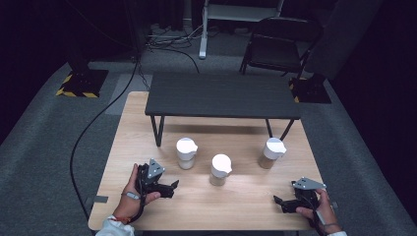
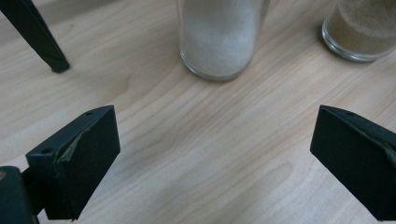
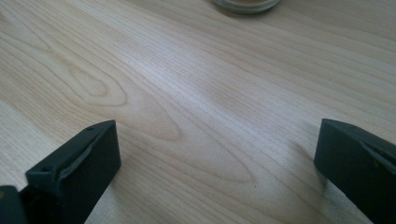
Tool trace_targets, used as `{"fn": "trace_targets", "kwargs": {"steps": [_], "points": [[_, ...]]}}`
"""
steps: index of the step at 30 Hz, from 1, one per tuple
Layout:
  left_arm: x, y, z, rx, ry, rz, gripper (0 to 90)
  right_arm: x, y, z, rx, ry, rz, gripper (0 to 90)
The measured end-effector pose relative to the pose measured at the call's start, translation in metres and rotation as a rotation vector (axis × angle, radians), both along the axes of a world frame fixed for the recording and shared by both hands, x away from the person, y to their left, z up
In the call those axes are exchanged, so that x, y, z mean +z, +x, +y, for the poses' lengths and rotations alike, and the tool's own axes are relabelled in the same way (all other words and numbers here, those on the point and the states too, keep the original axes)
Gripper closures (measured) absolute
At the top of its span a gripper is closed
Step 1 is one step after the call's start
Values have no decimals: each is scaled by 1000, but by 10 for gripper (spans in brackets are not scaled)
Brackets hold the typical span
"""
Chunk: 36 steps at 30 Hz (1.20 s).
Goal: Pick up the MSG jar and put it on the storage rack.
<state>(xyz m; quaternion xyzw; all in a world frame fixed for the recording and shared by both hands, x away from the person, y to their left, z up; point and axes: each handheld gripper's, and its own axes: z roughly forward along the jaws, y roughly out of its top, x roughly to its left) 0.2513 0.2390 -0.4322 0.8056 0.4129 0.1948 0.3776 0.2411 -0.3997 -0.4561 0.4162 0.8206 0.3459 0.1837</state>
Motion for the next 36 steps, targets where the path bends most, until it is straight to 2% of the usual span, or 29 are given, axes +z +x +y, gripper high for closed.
{"fn": "trace_targets", "kwargs": {"steps": [4,9,16,36], "points": [[5,2,-3,0,2,-21,12,0,0,0,0,0,0,2],[8,9,-7,-5,7,-20,12,0,-1,0,-4,0,0,1],[14,22,-13,-11,-11,-33,12,0,-2,1,-12,2,0,0],[16,43,-26,-35,-13,-21,12,0,-2,1,-12,1,0,0]]}}
